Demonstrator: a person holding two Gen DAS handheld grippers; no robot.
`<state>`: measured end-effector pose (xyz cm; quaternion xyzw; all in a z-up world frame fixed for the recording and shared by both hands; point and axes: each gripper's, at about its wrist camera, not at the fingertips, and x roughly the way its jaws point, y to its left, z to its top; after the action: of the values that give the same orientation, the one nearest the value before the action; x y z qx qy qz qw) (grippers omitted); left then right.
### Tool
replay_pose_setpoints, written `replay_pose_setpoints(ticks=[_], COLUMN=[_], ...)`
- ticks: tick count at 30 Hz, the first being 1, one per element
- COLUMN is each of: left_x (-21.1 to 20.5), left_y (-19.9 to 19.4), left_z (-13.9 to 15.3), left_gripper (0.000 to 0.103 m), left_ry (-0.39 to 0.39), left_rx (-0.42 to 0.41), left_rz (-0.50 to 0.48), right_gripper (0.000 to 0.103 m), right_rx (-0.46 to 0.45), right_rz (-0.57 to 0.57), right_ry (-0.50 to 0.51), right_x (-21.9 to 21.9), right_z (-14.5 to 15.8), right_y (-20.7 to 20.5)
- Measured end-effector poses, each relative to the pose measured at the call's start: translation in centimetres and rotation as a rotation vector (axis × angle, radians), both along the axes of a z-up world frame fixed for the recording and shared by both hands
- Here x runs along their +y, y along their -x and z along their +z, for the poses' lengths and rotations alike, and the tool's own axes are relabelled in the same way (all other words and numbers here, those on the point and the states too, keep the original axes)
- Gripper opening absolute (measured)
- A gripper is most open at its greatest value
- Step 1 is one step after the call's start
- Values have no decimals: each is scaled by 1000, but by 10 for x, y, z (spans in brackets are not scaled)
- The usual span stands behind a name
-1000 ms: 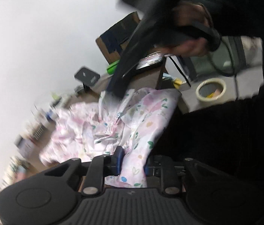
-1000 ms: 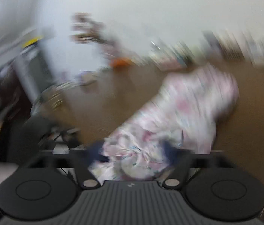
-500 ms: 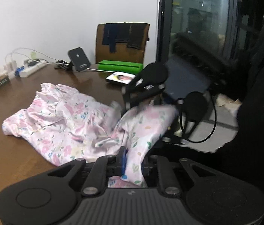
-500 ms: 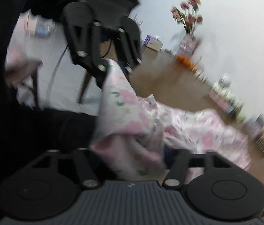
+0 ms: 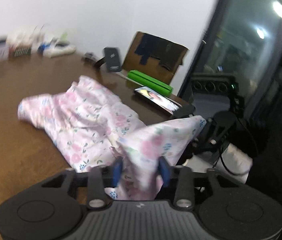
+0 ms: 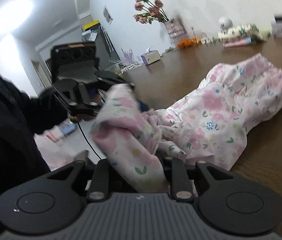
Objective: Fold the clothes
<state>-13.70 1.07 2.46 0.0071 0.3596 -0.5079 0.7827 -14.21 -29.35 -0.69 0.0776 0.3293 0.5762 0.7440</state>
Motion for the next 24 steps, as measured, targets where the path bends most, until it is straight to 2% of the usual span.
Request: replay_pose_setpoints(ticks=[3,5,6,8,14,15,17,18,19,21,23,24], left_x=[7,10,11,9,0,-1,-1,-2,-3,-7,-9,-8], left_y=[-17,-27,-31,-41,-77,-83,-95,-100,-105,-113,-117,-117], left_z=[0,0,0,-1,-13,-15,-20,-22,-24,-28,-31,-31], left_gripper=[25,22,22,21,17,17,17,16,16,16,17,18], left_ry=[77,119,136,163,201,208,208,207,207,200,190,195], left_rx=[102,144,159,184,267,282,313,327,342,366,379,380], left_rz=[68,115,139,179,319,349,393,405,416,431,451,460], right_gripper=[22,33,43,45,44,46,57,70,79,78,58,35], right_rx=[90,129,134,142,150,151,154,155,162,176,190,197], right_rz=[-39,-99,-134,-202,-402,-435,-502,-535,-550,-579,-608,-622], right_ry=[-55,-98,-135,-209,-191,-188,-182,-178,-181,-187,-192,-195], right_x=[-7,-15,-22,-36,-33,-32,-31,-31,-30,-28,-26,-25], right_z=[2,3,5,7,4,3,2,2,-1,-5,-10,-13], right_y=[-16,-22,-23,-23,-30,-32,-34,-35,-34,-31,-28,-27])
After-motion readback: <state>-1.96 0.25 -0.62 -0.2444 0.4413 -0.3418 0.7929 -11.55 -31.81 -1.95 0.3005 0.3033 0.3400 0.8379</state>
